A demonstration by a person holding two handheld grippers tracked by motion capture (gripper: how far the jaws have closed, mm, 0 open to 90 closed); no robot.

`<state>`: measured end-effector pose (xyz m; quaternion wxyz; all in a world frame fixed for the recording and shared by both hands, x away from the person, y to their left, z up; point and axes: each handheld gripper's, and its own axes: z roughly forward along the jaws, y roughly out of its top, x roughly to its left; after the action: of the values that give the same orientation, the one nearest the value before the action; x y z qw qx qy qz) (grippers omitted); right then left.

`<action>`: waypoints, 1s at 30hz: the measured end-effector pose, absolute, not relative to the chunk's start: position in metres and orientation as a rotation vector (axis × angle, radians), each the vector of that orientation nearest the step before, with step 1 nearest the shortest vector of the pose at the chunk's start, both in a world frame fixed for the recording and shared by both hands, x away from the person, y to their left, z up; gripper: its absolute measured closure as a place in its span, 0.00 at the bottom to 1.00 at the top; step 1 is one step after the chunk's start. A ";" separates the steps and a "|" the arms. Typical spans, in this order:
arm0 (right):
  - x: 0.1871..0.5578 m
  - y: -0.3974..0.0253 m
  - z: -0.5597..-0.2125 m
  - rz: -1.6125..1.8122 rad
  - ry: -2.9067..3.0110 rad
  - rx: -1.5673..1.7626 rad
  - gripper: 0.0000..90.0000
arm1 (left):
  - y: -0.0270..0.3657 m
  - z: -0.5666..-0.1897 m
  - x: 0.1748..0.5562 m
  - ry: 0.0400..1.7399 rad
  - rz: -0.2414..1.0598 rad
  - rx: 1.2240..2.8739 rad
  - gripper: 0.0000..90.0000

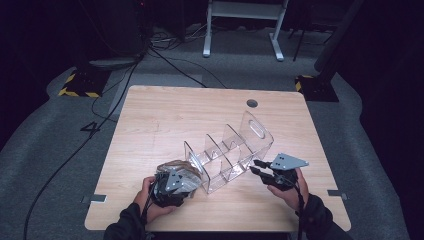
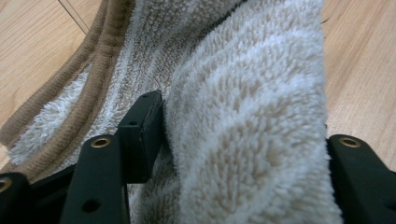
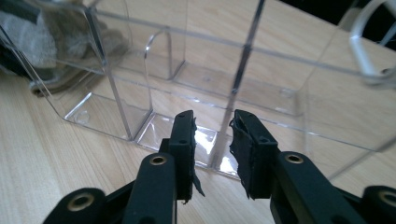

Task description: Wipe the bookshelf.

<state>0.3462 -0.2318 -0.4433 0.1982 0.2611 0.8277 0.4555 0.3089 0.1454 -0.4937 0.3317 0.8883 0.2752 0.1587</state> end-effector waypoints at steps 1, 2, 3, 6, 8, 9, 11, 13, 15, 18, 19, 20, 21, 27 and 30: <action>0.344 -0.237 -0.438 1.285 2.296 0.733 0.77 | 0.146 -0.493 0.308 0.715 0.408 2.326 0.48; 0.342 -0.242 -0.433 1.292 2.265 0.742 0.77 | 0.145 -0.493 0.308 0.715 0.406 2.327 0.51; 0.342 -0.246 -0.430 1.298 2.251 0.741 0.78 | 0.145 -0.492 0.308 0.711 0.403 2.329 0.52; 0.340 -0.257 -0.415 1.317 2.183 0.747 0.79 | 0.145 -0.492 0.307 0.706 0.402 2.333 0.55; 0.340 -0.263 -0.402 1.341 2.134 0.732 0.80 | 0.144 -0.491 0.305 0.690 0.389 2.336 0.57; 0.340 -0.265 -0.397 1.343 2.111 0.735 0.80 | 0.144 -0.491 0.304 0.678 0.379 2.338 0.58; 0.341 -0.266 -0.391 1.336 2.079 0.726 0.80 | 0.142 -0.490 0.302 0.666 0.356 2.342 0.59; 0.341 -0.267 -0.389 1.325 2.063 0.736 0.80 | 0.139 -0.490 0.299 0.656 0.341 2.346 0.59; 0.350 -0.266 -0.388 1.304 2.039 0.755 0.78 | 0.134 -0.488 0.294 0.622 0.313 2.362 0.60; 0.367 -0.266 -0.393 1.265 2.026 0.793 0.78 | 0.126 -0.488 0.286 0.575 0.265 2.370 0.60; 0.372 -0.266 -0.394 1.253 2.027 0.801 0.78 | 0.123 -0.488 0.284 0.560 0.259 2.375 0.60; 0.376 -0.266 -0.395 1.252 2.029 0.811 0.79 | 0.121 -0.488 0.282 0.551 0.254 2.378 0.60; 0.380 -0.267 -0.397 1.260 2.035 0.826 0.80 | 0.119 -0.488 0.281 0.546 0.250 2.376 0.60; 0.395 -0.264 -0.405 1.248 2.070 0.853 0.86 | 0.111 -0.489 0.280 0.537 0.282 2.399 0.57; 0.397 -0.262 -0.407 1.248 2.082 0.869 0.89 | 0.108 -0.491 0.280 0.556 0.295 2.386 0.56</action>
<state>0.3973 -0.2624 -0.4072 0.2780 0.3238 0.7757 0.4650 0.2797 0.1081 -0.4908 0.3308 0.9125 0.2125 0.1129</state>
